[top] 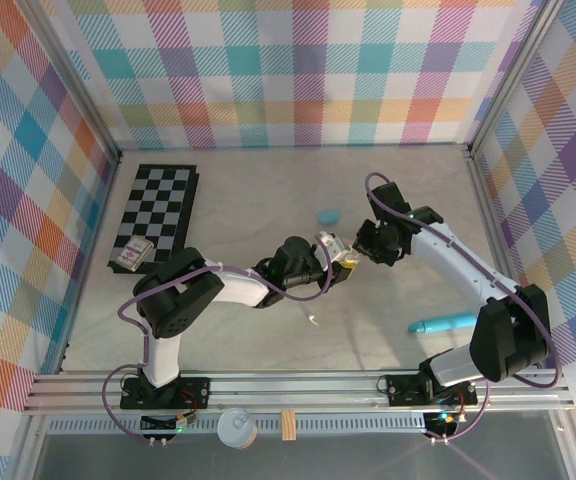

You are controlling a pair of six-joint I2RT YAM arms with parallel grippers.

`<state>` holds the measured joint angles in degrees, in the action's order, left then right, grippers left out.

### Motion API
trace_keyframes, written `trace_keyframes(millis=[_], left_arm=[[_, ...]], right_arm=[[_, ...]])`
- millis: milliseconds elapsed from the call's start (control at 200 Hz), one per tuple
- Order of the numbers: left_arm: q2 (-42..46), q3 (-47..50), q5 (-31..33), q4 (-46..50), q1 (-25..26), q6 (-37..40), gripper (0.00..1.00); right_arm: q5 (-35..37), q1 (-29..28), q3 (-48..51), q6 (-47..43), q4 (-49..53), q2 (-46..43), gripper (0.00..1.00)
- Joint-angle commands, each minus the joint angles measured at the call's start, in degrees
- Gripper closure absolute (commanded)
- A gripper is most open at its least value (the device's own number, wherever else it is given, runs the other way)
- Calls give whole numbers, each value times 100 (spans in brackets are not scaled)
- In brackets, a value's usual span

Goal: Insert wireless bluetooth earbuds into charging case

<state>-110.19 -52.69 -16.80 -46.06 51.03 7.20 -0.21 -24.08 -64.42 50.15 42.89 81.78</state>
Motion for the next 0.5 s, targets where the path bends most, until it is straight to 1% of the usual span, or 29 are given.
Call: trace_keyframes(millis=[0, 400, 440, 495], left_arm=[[-54, -323, -113, -264, 52, -29, 100], [-51, -338, -161, -435, 49, -43, 99], [-42, -313, -157, -464, 48, -48, 100], [-33, -278, -142, -506, 48, -35, 100]], right_arm=[[-339, -101, 104, -54, -42, -100, 78], [-414, -176, 193, -102, -10, -200, 73], [-361, -169, 178, -115, 10, -246, 71], [-269, -176, 167, -132, 24, -314, 64]])
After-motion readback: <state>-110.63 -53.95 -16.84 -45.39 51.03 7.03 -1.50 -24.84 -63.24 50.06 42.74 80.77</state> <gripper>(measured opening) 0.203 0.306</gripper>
